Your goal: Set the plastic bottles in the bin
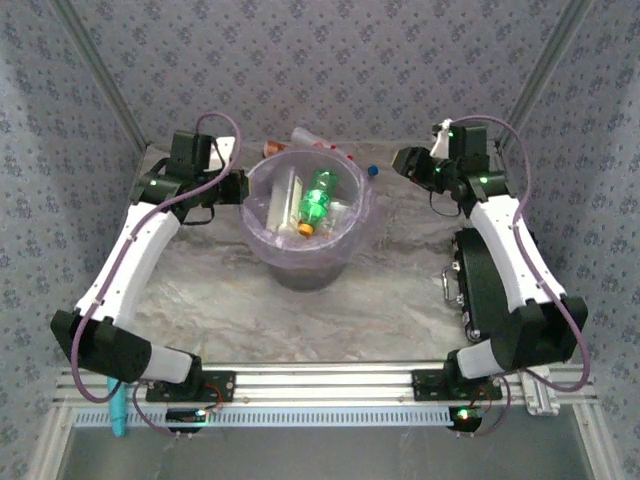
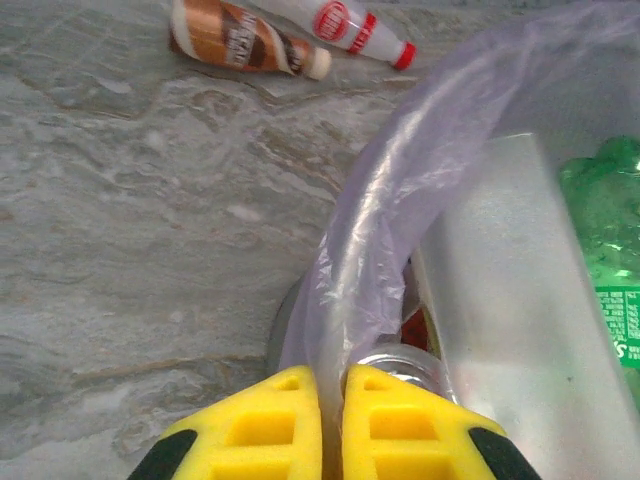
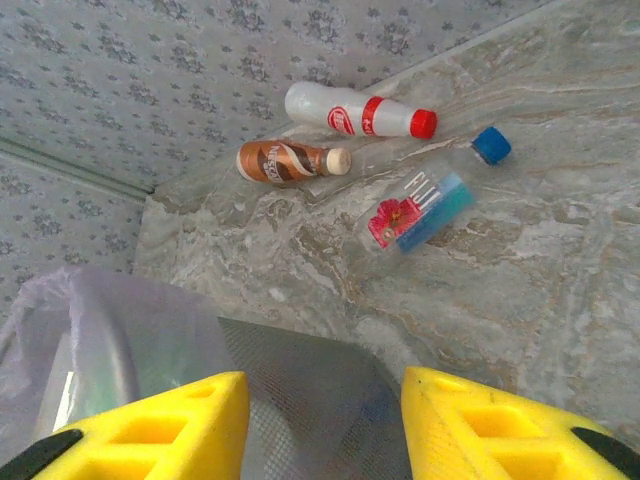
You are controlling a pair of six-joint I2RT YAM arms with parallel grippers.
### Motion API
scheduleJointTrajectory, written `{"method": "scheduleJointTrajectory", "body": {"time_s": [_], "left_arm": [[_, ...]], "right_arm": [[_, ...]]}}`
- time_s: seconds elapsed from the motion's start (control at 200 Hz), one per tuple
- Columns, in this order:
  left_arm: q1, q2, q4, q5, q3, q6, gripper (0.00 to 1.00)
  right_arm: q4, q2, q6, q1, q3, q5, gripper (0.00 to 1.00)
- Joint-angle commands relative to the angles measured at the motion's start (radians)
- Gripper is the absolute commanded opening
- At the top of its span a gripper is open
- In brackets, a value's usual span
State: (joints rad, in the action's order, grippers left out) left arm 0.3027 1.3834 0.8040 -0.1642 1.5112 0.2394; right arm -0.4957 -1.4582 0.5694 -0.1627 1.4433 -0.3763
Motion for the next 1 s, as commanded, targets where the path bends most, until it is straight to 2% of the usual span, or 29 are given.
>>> {"method": "scheduleJointTrajectory", "body": {"time_s": [0.0, 0.175, 0.31, 0.385, 0.58, 0.66, 0.83, 0.924, 0.994], "left_arm": [[-0.021, -0.04, 0.025, 0.013, 0.019, 0.005, 0.0], [-0.089, -0.089, 0.075, 0.062, 0.015, 0.011, 0.0], [-0.136, -0.107, 0.088, 0.056, -0.012, 0.016, 0.0], [-0.142, -0.107, 0.089, 0.05, -0.022, 0.018, 0.0], [-0.144, -0.099, 0.091, 0.041, -0.02, 0.02, 0.0], [-0.144, -0.096, 0.086, 0.034, -0.024, 0.02, 0.16], [-0.145, -0.086, 0.056, 0.002, -0.053, 0.025, 0.39], [-0.145, -0.076, 0.039, -0.029, -0.065, 0.03, 0.5], [-0.145, -0.069, 0.027, -0.051, -0.075, 0.034, 0.52]], "right_arm": [[0.055, -0.086, 0.027, -0.021, 0.046, 0.032, 0.46], [0.092, -0.245, 0.13, -0.049, 0.093, 0.134, 0.49], [0.213, -0.353, 0.256, -0.082, 0.083, 0.227, 0.54], [0.237, -0.426, 0.314, -0.098, 0.114, 0.257, 0.62], [0.247, -0.585, 0.418, -0.154, 0.214, 0.355, 0.99], [0.239, -0.66, 0.453, -0.165, 0.275, 0.355, 1.0], [0.18, -0.801, 0.481, -0.197, 0.412, 0.383, 1.0], [0.146, -0.855, 0.486, -0.21, 0.471, 0.406, 1.0], [0.126, -0.891, 0.492, -0.218, 0.507, 0.413, 1.0]]}}
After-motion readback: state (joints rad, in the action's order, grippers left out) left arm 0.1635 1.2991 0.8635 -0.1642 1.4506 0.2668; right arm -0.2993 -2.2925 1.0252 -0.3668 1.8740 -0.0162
